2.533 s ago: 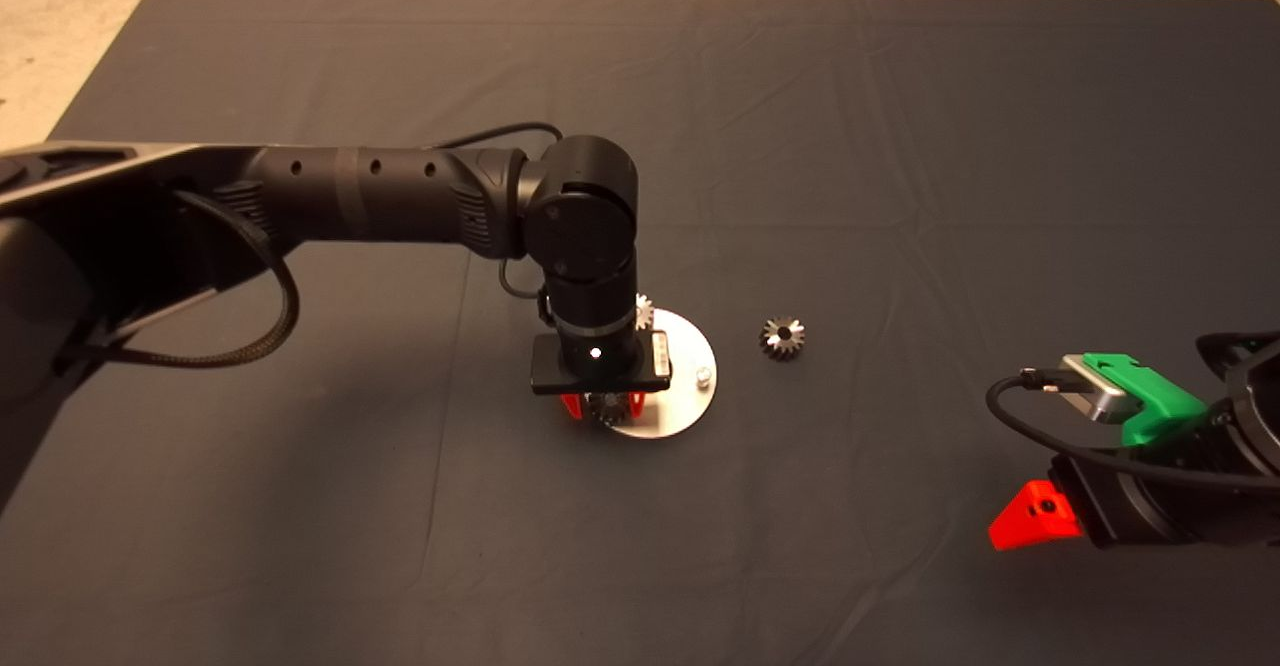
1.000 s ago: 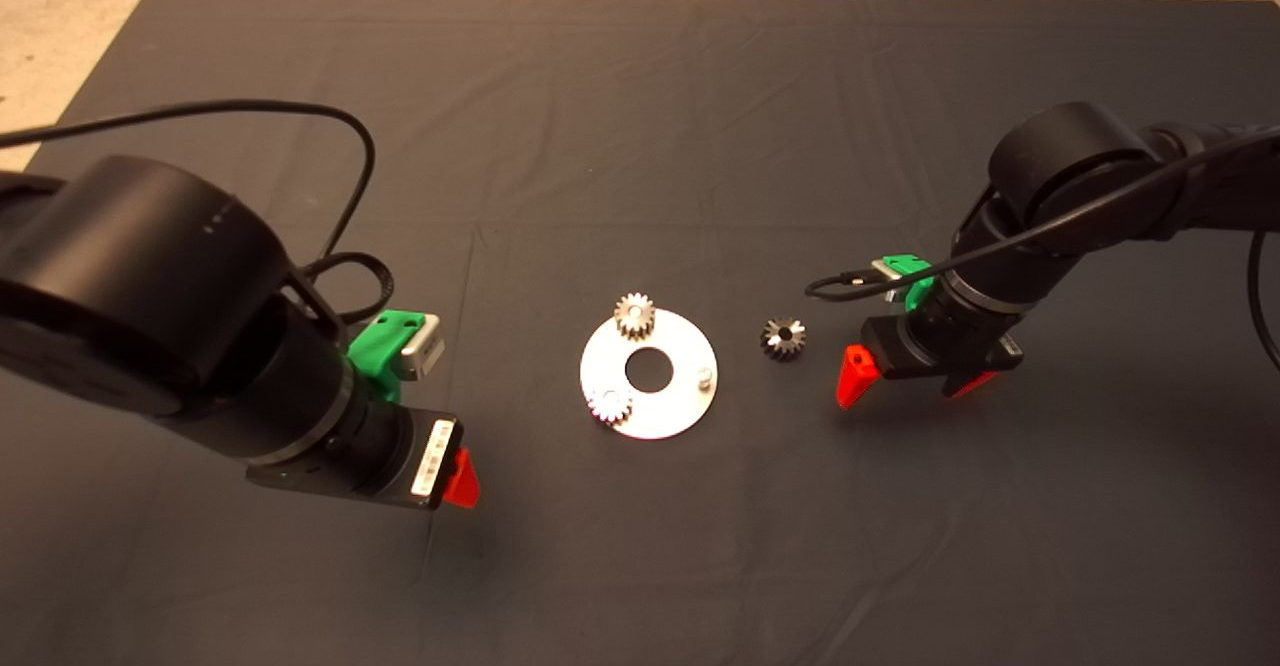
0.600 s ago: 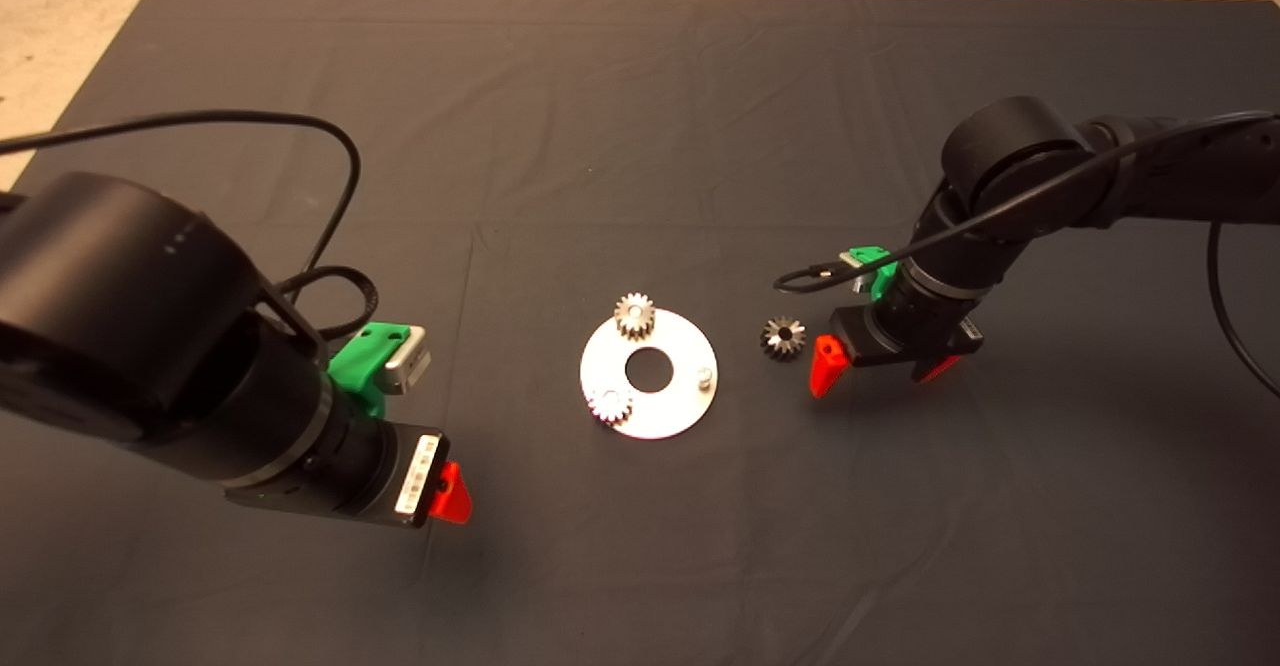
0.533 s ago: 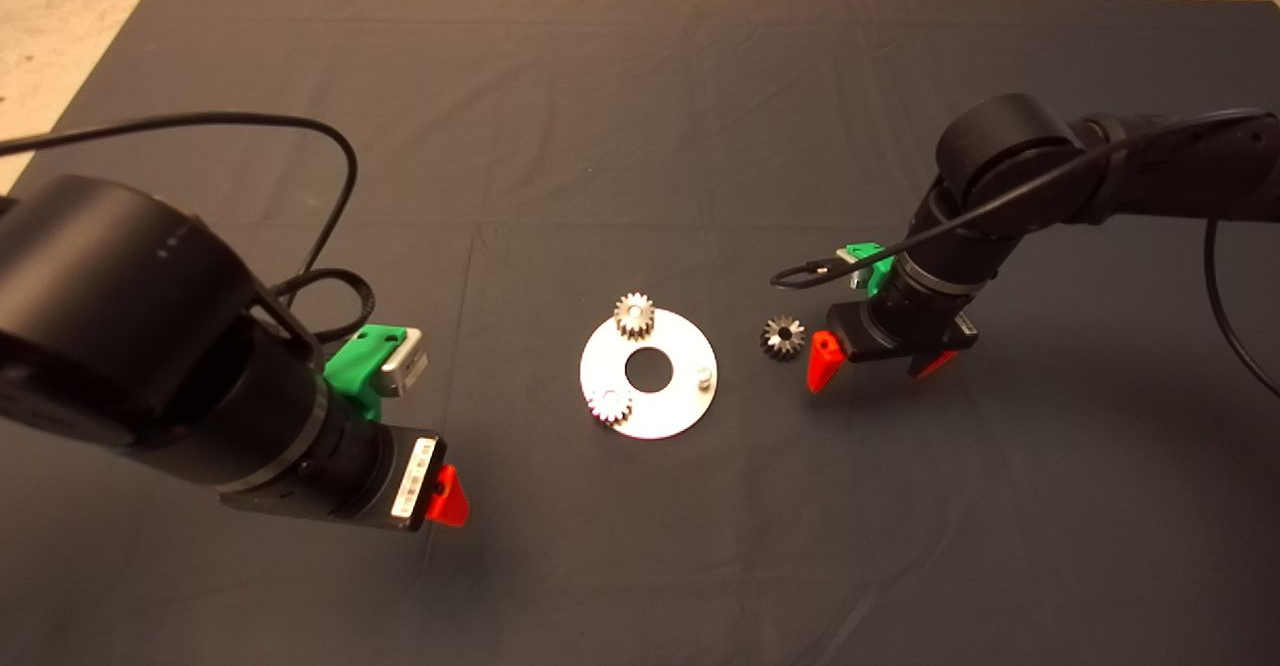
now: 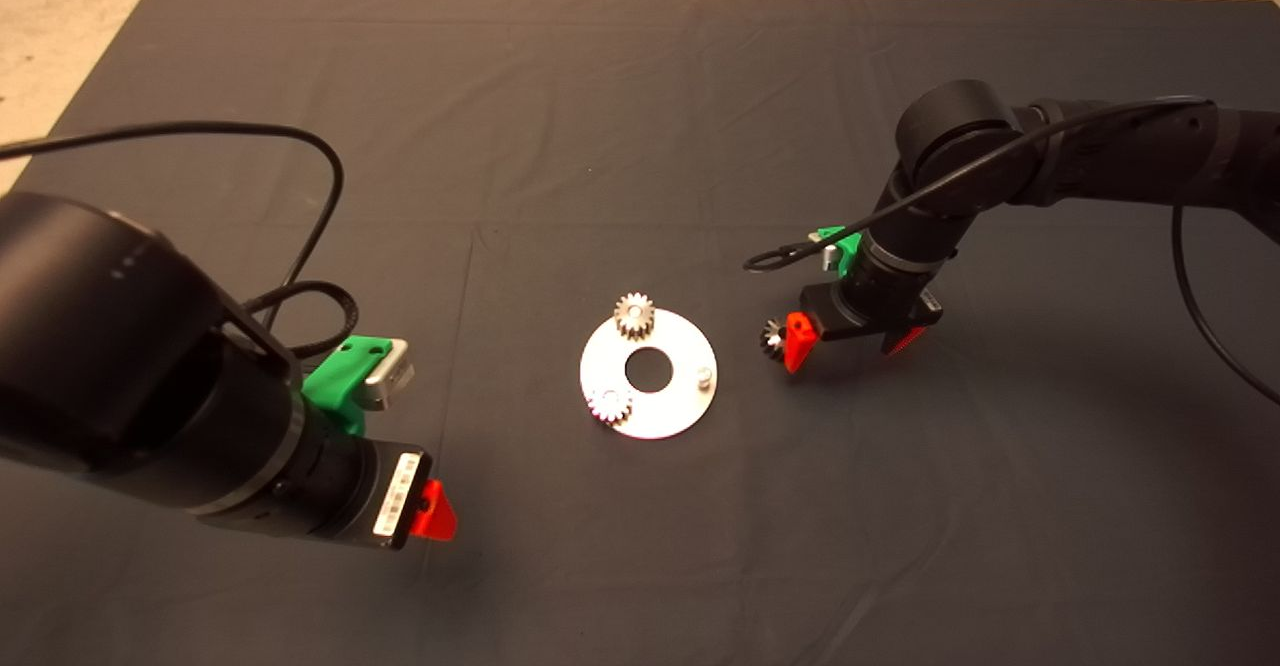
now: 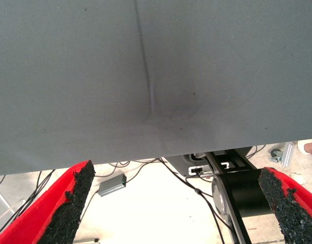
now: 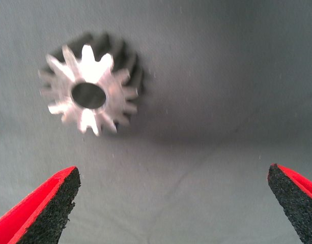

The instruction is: Install three planetary gears onto the carrier pins

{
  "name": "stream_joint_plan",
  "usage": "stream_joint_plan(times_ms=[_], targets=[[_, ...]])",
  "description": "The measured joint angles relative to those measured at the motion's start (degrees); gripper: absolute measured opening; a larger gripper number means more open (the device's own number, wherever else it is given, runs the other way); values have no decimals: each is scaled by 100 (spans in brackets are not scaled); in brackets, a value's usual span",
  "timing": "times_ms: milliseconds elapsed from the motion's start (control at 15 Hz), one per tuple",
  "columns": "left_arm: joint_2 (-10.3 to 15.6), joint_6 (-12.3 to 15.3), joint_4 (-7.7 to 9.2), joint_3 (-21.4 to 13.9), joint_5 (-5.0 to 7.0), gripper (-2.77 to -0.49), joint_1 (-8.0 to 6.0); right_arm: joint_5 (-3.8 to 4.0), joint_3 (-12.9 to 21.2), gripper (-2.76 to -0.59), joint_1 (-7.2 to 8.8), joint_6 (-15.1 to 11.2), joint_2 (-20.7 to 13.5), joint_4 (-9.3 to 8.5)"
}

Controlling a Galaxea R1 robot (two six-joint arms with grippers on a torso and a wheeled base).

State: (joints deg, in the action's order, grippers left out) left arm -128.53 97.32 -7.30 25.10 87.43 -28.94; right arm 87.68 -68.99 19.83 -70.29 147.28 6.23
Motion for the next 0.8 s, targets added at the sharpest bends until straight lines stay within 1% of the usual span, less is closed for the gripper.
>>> stream_joint_plan(times_ms=[267, 400, 800], targets=[[78, 20, 4, -62, 2, -92, -2, -3, -173, -61, 0, 157, 192, 57], [77, 32, 4, -77, 0, -92, -2, -3, -227, -61, 0, 237, 242, 99], [94, 34, 4, -90, 0, -92, -5, -3, -303, -62, -1, 401, 390, 154]])
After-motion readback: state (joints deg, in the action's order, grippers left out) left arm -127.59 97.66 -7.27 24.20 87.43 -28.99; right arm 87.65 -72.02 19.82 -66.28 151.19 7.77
